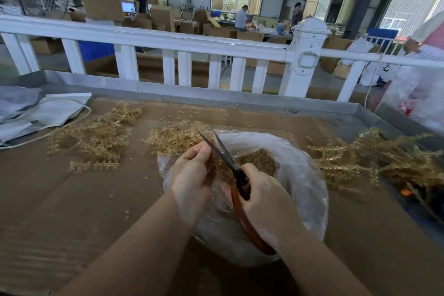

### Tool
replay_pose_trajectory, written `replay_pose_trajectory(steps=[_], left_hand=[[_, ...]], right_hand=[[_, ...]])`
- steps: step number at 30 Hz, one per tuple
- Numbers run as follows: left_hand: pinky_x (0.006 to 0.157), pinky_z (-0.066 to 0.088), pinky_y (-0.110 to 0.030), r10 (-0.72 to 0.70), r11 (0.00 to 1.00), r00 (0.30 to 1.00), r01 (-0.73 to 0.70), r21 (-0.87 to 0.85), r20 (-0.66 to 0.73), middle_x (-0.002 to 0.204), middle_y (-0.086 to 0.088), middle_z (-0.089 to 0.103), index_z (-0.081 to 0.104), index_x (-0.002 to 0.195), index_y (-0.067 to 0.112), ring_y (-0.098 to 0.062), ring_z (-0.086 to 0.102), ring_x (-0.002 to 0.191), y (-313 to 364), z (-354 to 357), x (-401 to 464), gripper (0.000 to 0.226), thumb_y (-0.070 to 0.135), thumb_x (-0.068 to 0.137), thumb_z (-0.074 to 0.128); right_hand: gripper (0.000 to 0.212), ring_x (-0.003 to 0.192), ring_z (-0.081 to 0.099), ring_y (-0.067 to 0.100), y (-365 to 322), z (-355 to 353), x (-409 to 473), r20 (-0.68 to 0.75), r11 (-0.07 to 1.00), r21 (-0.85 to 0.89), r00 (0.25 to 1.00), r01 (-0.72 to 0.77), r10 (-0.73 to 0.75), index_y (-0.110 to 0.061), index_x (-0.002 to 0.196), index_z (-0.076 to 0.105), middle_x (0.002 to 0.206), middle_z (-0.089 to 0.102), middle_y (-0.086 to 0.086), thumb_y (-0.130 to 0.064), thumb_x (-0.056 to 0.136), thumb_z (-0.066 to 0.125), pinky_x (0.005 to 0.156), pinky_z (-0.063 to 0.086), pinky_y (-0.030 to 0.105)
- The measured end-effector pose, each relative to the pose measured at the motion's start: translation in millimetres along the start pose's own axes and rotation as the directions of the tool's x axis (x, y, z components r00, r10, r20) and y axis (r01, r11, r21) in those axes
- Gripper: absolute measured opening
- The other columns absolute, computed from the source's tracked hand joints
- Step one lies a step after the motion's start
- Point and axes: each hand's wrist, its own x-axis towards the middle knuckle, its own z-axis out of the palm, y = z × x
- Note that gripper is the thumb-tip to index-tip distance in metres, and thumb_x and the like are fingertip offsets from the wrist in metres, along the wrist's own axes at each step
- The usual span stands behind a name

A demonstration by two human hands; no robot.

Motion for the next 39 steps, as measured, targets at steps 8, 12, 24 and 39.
replay_pose_trajectory(steps=[8,12,24,39], left_hand=[[0.051,0.052,-0.025,-0.07,0.995,0.997,0.069,-0.071,-0.025,0.069,-0.004,0.062,0.062,0.079,0.014,-0.016,0.056,0.059,0,7,1,0.017,0.013,0.094,0.055],[0.049,0.052,-0.026,-0.108,0.99,0.994,0.105,-0.095,-0.027,0.072,-0.007,0.061,0.061,0.083,0.012,-0.018,0.056,0.061,-3,7,2,0.014,0.013,0.094,0.053],[0.053,0.053,-0.028,-0.138,0.983,0.99,0.136,-0.122,-0.004,0.075,-0.008,0.06,0.063,0.103,0.009,-0.018,0.056,0.063,-5,7,6,0.014,0.016,0.094,0.055],[0.085,0.05,-0.035,-0.236,0.97,0.971,0.233,-0.068,-0.042,0.07,-0.003,0.061,0.063,0.086,0.013,-0.016,0.057,0.067,-6,2,14,0.003,0.015,0.088,0.063]], right_hand=[[0.03,0.085,0.052,0.013,-1,0,-1,0.021,1.0,-0.025,1.0,0.012,-0.012,-0.028,0.097,0.048,0.085,0.057,-0.006,-0.057,0.09,0.047,0.078,0.045,0.029],[0.026,0.083,0.052,0.011,-3,0,-1,0.026,0.999,-0.035,1.0,0.011,-0.01,-0.03,0.094,0.046,0.082,0.056,-0.007,-0.056,0.091,0.048,0.073,0.043,0.026],[0.024,0.069,0.057,0.014,-9,-4,2,0.068,0.999,0.043,0.998,-0.003,0.0,-0.025,0.088,0.047,0.072,0.059,-0.005,-0.048,0.092,0.051,0.066,0.046,0.029],[0.019,0.056,0.044,0.003,-5,-6,4,0.051,0.997,-0.069,0.999,0.015,-0.012,-0.027,0.085,0.042,0.062,0.045,-0.013,-0.041,0.096,0.047,0.046,0.031,0.011]])
